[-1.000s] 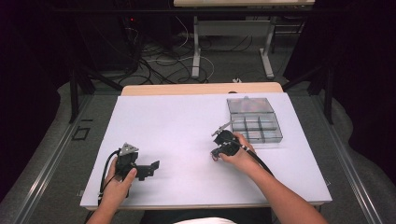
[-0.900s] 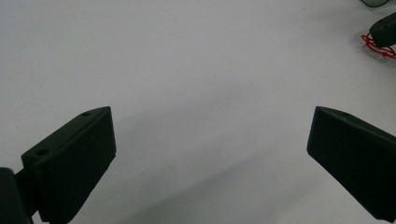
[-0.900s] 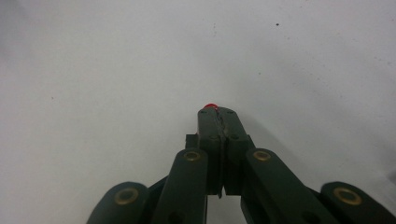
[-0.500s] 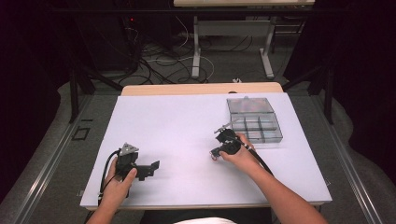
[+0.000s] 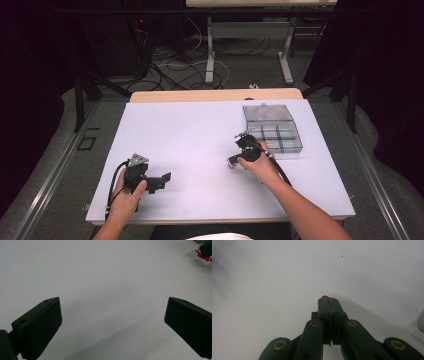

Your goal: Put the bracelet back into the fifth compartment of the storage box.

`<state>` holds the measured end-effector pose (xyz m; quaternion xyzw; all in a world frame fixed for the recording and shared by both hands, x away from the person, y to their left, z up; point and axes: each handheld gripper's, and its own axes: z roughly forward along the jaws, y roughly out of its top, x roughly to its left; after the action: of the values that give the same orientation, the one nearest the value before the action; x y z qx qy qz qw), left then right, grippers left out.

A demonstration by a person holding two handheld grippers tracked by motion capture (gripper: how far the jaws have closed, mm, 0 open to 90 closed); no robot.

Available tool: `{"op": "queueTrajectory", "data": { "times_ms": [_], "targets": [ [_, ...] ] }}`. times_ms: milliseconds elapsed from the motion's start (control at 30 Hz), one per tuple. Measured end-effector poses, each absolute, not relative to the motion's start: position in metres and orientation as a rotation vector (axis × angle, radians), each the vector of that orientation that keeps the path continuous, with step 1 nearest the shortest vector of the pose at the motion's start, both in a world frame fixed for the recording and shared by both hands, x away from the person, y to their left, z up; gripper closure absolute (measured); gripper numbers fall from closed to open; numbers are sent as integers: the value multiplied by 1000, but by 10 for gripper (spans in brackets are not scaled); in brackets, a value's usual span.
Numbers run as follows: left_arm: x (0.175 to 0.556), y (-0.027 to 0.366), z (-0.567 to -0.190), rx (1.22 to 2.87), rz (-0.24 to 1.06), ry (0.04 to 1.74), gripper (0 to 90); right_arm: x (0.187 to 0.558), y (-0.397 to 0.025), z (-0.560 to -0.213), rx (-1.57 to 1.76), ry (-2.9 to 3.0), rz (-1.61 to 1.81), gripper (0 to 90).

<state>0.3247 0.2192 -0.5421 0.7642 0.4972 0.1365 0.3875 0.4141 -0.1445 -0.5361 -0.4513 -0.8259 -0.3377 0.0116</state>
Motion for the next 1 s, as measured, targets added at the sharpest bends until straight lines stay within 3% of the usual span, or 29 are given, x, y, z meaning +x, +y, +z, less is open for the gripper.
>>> {"op": "queueTrajectory", "data": {
  "times_ms": [1000],
  "targets": [
    [325,218,-543,1950,343,1265,12,439,-156,-525,-1607,-2387,-1122,900]
  ]
}}
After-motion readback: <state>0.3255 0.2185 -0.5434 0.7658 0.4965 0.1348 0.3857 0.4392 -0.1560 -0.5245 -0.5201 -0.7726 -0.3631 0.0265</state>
